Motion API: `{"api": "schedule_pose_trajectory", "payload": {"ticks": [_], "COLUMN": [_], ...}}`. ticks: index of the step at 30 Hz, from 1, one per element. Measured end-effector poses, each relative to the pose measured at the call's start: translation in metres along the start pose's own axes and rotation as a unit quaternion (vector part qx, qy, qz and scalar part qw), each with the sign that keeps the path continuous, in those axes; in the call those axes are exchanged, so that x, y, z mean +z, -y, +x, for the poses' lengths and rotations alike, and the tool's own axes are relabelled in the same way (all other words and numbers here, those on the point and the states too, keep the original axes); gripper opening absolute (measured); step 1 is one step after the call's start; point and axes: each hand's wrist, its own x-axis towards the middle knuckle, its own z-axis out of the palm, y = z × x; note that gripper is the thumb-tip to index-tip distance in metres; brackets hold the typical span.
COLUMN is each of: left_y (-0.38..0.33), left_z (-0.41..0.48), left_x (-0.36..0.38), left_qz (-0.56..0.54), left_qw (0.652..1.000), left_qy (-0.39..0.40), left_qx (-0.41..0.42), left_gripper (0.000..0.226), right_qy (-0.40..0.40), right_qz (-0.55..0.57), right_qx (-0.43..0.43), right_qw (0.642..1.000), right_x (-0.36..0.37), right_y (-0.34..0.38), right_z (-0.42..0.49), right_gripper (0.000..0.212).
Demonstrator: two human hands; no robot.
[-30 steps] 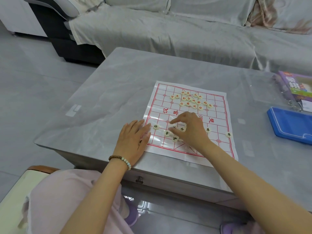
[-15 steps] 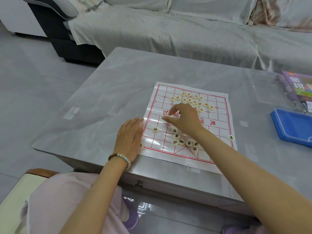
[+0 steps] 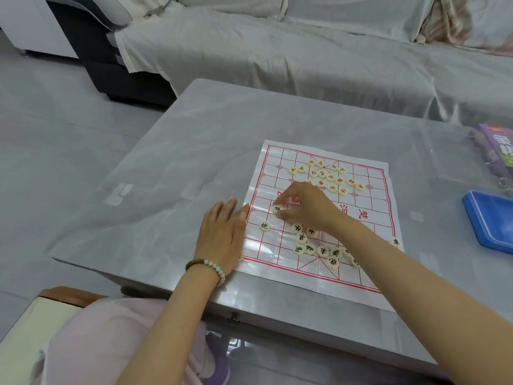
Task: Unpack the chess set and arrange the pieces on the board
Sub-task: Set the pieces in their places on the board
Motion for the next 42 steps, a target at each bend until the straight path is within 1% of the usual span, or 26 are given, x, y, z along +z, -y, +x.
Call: {"api": "schedule_pose_trajectory", "payload": {"ticks": [4,6,9,12,14,18,20,22,25,30,35,42], "left_y": [0.001,0.001,0.001,0.001,0.001,0.002,0.002,0.003,0.002,0.003,0.002,0.002], "left_z": [0.0,0.0,0.001,0.001,0.001,0.001,0.001,0.001,0.0,0.0,-0.001,-0.001], "left_x": [-0.001,-0.001,-0.001,-0.001,-0.002,-0.002,-0.001,-0.001,-0.002,-0.003,-0.004,-0.004], "left_qz": [0.001,-0.006,-0.009,-0.004,-0.002,0.002,-0.005,-0.008,-0.016,-0.008,-0.012,0.002], "left_qw": [1.0,1.0,1.0,1.0,1.0,1.0,1.0,1.0,1.0,1.0,1.0,1.0], "left_qy": [0.006,0.01,0.012,0.013,0.017,0.021,0.019,0.017,0.013,0.016,0.014,0.012], "left_qx": [-0.002,-0.005,-0.005,-0.005,-0.009,-0.01,-0.009,-0.007,-0.003,0.001,0.004,0.005], "left_gripper": [0.049,0.048,0.047,0.048,0.048,0.049,0.049,0.049,0.049,0.05,0.049,0.049], "right_qy": [-0.029,-0.018,0.012,-0.003,-0.017,-0.038,-0.024,0.009,0.038,0.002,-0.04,-0.069], "right_qz": [-0.043,-0.033,0.0,0.022,0.03,0.011,0.011,0.017,0.011,0.023,-0.01,-0.015], "right_qx": [0.002,-0.007,-0.008,-0.011,-0.017,-0.021,-0.022,-0.024,-0.022,-0.025,-0.031,-0.016], "right_qw": [0.999,0.999,1.0,1.0,0.999,0.999,0.999,1.0,0.999,0.999,0.999,0.997], "right_x": [0.007,0.007,0.002,0.003,0.01,0.019,0.017,0.011,0.005,0.014,0.027,0.034], "right_y": [0.006,0.008,0.007,0.009,0.014,0.023,0.022,0.018,0.012,0.018,0.027,0.028], "right_z": [0.008,0.008,0.007,0.007,0.009,0.015,0.014,0.012,0.013,0.016,0.016,0.016], "right_gripper": [0.03,0.033,0.026,0.018,0.017,0.021,0.026,0.03,0.027,0.019,0.023,0.027]}}
